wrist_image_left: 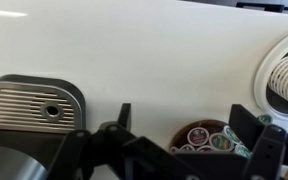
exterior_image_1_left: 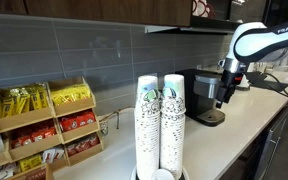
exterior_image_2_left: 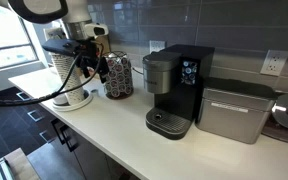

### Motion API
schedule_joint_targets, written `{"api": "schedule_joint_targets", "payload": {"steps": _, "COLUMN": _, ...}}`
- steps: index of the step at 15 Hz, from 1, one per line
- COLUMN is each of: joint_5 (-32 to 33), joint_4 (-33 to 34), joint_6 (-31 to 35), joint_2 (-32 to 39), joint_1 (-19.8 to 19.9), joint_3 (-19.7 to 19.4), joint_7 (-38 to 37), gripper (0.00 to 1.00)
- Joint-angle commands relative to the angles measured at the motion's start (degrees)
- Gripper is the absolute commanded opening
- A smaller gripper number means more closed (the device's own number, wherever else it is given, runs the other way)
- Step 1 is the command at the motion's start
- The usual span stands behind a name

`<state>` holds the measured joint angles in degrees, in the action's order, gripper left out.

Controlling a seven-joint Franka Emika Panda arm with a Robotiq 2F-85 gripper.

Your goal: Pick up one paper cup from the right stack and put it the right way up on the kitchen counter

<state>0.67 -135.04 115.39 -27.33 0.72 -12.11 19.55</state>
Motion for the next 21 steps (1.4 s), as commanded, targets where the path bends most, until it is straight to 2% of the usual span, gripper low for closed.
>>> {"api": "schedule_joint_targets", "payload": {"steps": 1, "joint_5": -0.41, "joint_4": 0.14, "joint_6": -0.17, "joint_2": 0.11, "joint_1": 0.83, "joint_3": 0.72, "joint_7": 0.32, "gripper": 1.00}}
{"api": "schedule_joint_targets", "payload": {"steps": 10, "joint_5": -0.41, "joint_4": 0.14, "joint_6": -0.17, "joint_2": 0.11, "joint_1": 0.83, "joint_3": 0.72, "joint_7": 0.32, "gripper": 1.00}}
{"api": "schedule_joint_targets", "payload": {"steps": 21, "joint_5": -28.14, "joint_4": -2.15, "joint_6": 0.20, "joint_2": -11.57, "joint_1": -9.16, "joint_3": -1.18, "joint_7": 12.52, "gripper": 1.00}}
